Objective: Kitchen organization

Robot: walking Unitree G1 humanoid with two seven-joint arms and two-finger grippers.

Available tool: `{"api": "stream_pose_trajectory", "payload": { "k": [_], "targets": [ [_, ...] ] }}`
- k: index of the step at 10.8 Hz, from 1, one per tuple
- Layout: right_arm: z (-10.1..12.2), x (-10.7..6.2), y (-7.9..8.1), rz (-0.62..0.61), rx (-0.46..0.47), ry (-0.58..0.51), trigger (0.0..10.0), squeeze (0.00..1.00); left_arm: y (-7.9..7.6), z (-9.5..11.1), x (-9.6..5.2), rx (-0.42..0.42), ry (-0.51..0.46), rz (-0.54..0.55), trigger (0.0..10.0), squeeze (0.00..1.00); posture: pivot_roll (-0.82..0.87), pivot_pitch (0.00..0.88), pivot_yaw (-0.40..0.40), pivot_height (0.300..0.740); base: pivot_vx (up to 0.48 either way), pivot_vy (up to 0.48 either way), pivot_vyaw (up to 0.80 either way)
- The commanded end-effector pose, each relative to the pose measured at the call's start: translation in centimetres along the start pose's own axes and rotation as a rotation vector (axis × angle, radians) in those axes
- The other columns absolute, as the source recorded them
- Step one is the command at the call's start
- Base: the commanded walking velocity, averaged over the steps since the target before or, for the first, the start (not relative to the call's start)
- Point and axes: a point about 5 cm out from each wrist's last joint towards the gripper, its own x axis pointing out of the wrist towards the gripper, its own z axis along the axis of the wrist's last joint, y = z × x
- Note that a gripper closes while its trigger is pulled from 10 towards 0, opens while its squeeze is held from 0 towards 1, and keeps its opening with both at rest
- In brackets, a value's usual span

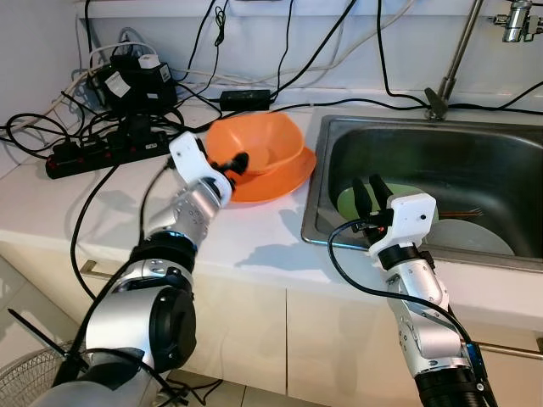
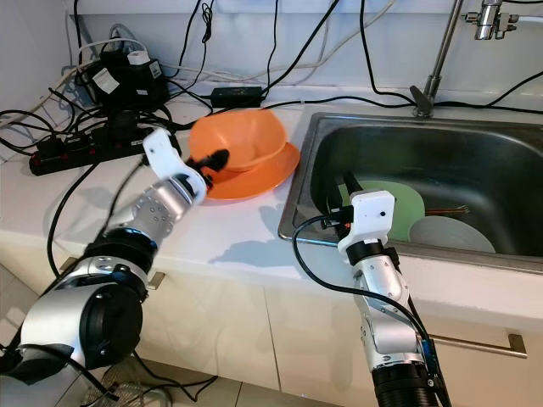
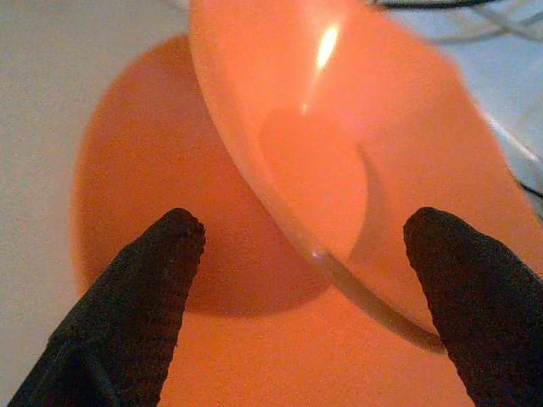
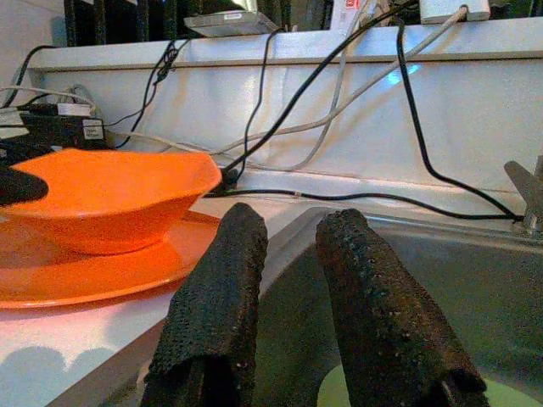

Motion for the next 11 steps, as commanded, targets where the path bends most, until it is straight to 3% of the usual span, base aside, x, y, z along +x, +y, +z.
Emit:
{"api": "stream_pose_trajectory", "payload": {
  "k": [1,2,3,4,11],
  "targets": [
    [0.3,0.3,0.2,0.002,-0.002,-0.013,10.0,0.0,-0.3,-0.2,0.1,-0.017,0.03,-0.003,10.0,0.0,-0.02,0.0,0.107,0.74,0.0,0.0,0.0],
    [0.4,0.3,0.2,0.001,-0.003,-0.015,10.0,0.0,-0.4,-0.3,0.1,-0.027,0.032,-0.005,10.0,0.0,-0.02,0.0,0.108,0.74,0.0,0.0,0.0],
    [0.4,0.3,0.1,-0.001,-0.004,-0.016,10.0,0.0,-0.5,-0.3,0.2,-0.042,0.023,-0.013,6.1,0.0,-0.02,0.0,0.108,0.74,0.0,0.0,0.0],
    [0.4,0.4,0.1,-0.002,-0.006,-0.017,10.0,0.0,-0.5,-0.1,0.2,-0.047,0.007,-0.015,0.0,0.0,-0.02,0.0,0.108,0.74,0.0,0.0,0.0],
    [0.3,0.4,0.2,0.006,-0.004,-0.009,10.0,0.0,0.3,0.9,0.0,-0.043,-0.045,0.016,0.0,0.0,-0.01,0.0,0.096,0.74,0.0,0.0,0.0]
  ]
}}
